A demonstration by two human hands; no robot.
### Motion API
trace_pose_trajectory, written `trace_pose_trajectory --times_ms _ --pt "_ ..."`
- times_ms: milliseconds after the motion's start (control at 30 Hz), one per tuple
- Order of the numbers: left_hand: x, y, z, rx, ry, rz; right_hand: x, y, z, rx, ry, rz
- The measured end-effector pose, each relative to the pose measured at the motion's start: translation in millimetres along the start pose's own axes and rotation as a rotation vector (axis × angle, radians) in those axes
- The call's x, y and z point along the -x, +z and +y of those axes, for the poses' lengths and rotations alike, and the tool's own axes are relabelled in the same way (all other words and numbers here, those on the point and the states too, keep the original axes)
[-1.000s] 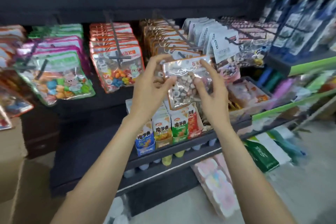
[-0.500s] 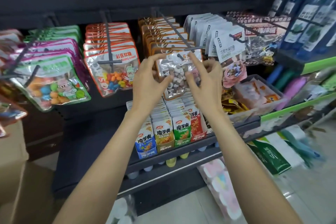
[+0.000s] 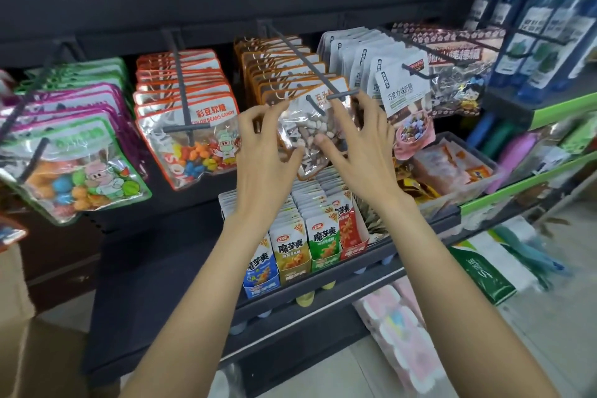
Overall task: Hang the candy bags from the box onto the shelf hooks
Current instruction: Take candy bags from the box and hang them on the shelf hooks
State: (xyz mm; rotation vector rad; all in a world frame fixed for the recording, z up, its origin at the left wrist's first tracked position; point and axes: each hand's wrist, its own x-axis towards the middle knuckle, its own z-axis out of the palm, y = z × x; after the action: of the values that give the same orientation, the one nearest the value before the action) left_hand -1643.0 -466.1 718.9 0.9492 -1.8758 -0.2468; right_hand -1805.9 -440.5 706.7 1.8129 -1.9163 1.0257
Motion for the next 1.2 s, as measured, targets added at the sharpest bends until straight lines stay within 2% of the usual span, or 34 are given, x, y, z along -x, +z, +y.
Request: trace_pose_trajectory --times_ms 100,200,333,467,600,733,833,933,1033,1133,1200 --pt "8 -3 1 -0.077 0.055 0.061 6 -3 6 -0.041 -0.043 -0.019" --pt "12 -5 8 -0.162 0.099 0.201 10 -10 15 -0.076 -0.095 0.009" --pt "15 3 33 -0.097 0.305 0.315 16 -28 30 -0.201 -0.174 0.050" --pt "14 23 76 0.060 0.436 0.324 23 -56 65 -0.272 -0.282 0.106" --pt "0 60 124 0.172 0.457 0.221 27 -94 126 -0.311 -0.338 0.074" --pt "-15 114 176 0.227 0.311 -0.021 21 -143 204 -0.325 -0.249 -0.102" --pt "-36 160 207 0.245 0.170 -0.138 8 -174 257 -0.313 -0.216 -0.106" --pt "-69 199 217 0.245 0.064 -0.110 -14 -193 307 -0.347 -0.145 -0.018" --pt "-108 228 210 0.102 0.036 -0.086 -45 -194 348 -0.351 -0.094 0.034" --pt "-143 254 196 -0.055 -0.011 -0.108 -81 -181 363 -0.271 -0.135 0.009" --pt "-160 269 185 -0.161 -0.042 -0.147 -102 -168 364 -0.253 -0.135 -0.070"
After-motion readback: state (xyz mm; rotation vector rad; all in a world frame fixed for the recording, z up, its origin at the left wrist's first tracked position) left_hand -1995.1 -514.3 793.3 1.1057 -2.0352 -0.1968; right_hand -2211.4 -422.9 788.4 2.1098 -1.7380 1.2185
